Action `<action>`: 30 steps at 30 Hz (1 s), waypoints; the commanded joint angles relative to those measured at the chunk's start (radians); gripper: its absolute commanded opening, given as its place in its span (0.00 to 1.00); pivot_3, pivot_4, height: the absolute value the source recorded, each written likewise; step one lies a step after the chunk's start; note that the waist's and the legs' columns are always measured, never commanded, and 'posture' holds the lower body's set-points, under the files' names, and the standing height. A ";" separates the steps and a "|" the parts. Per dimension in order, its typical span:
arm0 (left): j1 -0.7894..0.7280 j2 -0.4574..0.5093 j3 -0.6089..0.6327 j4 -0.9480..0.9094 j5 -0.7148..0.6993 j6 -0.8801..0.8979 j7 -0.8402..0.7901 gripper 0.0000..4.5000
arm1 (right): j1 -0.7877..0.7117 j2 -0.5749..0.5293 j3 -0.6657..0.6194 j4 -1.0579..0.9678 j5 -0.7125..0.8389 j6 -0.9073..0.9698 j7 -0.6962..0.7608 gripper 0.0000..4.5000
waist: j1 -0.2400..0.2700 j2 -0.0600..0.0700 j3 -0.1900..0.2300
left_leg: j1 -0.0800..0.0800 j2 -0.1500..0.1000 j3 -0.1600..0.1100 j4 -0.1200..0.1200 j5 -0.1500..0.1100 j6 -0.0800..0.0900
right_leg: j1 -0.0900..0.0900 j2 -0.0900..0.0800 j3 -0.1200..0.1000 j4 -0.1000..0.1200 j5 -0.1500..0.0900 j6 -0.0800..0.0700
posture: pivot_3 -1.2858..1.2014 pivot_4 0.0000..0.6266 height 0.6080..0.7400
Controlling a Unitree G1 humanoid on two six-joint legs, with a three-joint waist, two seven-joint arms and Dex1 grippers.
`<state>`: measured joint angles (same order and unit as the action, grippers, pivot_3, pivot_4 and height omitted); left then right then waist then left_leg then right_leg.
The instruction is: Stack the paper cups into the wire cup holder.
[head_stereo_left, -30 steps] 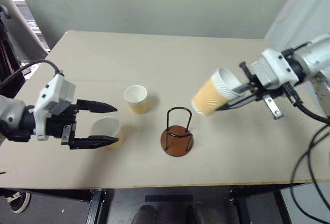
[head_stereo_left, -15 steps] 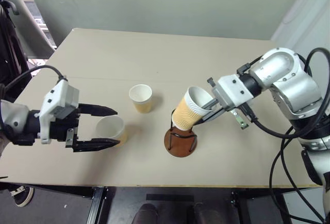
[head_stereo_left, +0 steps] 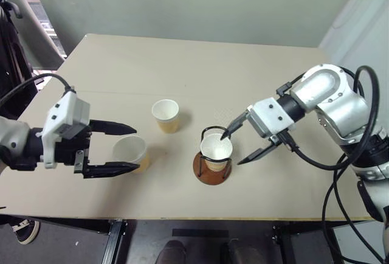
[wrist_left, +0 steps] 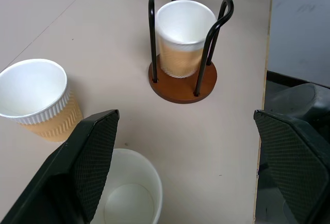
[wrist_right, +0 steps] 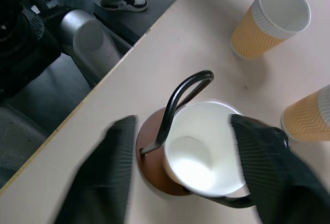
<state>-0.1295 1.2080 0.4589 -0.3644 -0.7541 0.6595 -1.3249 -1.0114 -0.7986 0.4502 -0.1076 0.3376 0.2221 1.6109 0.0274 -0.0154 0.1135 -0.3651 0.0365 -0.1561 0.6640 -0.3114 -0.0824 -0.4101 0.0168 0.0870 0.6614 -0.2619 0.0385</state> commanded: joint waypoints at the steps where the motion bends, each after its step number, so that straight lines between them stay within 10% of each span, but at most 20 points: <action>1: -0.036 0.027 0.004 0.015 0.016 -0.026 -0.010 1.00 | 0.005 -0.020 -0.082 0.016 0.006 0.044 -0.013 0.99 | 0.002 0.000 0.000 | 0.000 0.000 0.000 0.000 0.000 0.000 | 0.000 0.000 0.000 0.000 0.000 0.000 | 0.52 0.24 1.00; 18: -0.688 -0.228 -0.641 0.496 0.569 -0.446 -0.022 1.00 | 0.470 -0.258 -0.954 -0.166 0.645 0.620 -0.266 0.99 | 0.029 0.000 0.000 | -0.001 -0.003 0.002 0.000 0.001 -0.001 | 0.000 -0.003 0.001 -0.002 0.000 0.000 | 0.52 0.24 1.00; 30: -0.769 -0.335 -0.728 0.658 0.719 -0.594 -0.060 0.92 | 0.564 -0.276 -1.065 -0.312 0.827 0.680 -0.467 1.00 | 0.017 0.000 0.000 | -0.001 -0.003 0.000 0.002 0.000 0.001 | 0.003 -0.002 0.001 -0.007 0.003 0.008 | 0.52 0.24 1.00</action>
<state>-0.8717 0.8728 -0.2822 0.2957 -0.0423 0.0861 -1.3819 -0.4461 -1.0539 -0.5730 -0.4038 1.1441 0.9089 1.1551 0.0444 -0.0152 0.1136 -0.3668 0.0332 -0.1564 0.6664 -0.3114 -0.0815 -0.4070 0.0152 0.0880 0.6529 -0.2590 0.0469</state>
